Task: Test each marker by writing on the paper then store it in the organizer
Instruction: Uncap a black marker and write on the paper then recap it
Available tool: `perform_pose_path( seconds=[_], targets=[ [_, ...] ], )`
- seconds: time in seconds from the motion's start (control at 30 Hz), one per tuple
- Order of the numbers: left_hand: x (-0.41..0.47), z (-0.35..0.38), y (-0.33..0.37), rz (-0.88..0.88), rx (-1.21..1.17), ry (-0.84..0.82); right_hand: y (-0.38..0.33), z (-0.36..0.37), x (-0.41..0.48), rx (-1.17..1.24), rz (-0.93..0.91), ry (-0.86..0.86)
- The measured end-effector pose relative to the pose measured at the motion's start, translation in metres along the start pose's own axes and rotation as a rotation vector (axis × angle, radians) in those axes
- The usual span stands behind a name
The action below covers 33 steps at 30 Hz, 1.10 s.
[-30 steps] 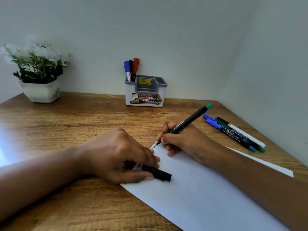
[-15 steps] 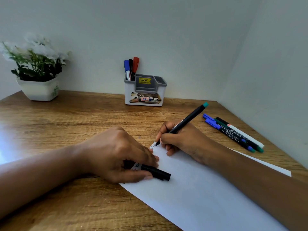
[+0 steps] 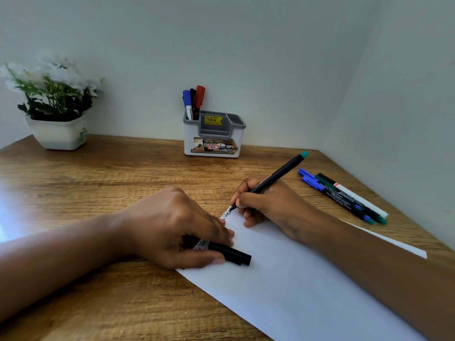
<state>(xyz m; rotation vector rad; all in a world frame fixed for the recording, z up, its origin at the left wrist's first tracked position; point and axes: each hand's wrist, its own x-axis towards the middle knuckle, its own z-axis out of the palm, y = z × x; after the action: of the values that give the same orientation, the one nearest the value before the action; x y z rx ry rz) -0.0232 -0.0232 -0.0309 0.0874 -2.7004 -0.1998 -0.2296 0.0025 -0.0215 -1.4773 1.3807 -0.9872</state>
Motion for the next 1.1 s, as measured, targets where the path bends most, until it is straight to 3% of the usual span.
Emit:
perform_pose_path(
  seconds=[0.33,0.53,0.7,0.87,1.1],
  targets=[
    [0.002,-0.001,0.002,-0.007,0.018,-0.006,0.0,-0.001,-0.001,-0.043,-0.009,-0.005],
    [0.001,-0.002,0.002,-0.048,0.0,0.036,-0.003,-0.008,-0.001,0.317,0.02,0.028],
    [0.002,-0.005,-0.001,-0.238,-0.054,0.187,-0.008,-0.01,-0.006,0.327,-0.028,-0.005],
    [0.005,-0.004,-0.005,-0.562,-0.193,0.399,-0.019,-0.022,-0.01,0.245,-0.16,0.051],
    [0.006,-0.004,-0.007,-0.672,-0.35,0.472,-0.021,-0.029,-0.009,0.421,-0.165,0.034]
  ],
)
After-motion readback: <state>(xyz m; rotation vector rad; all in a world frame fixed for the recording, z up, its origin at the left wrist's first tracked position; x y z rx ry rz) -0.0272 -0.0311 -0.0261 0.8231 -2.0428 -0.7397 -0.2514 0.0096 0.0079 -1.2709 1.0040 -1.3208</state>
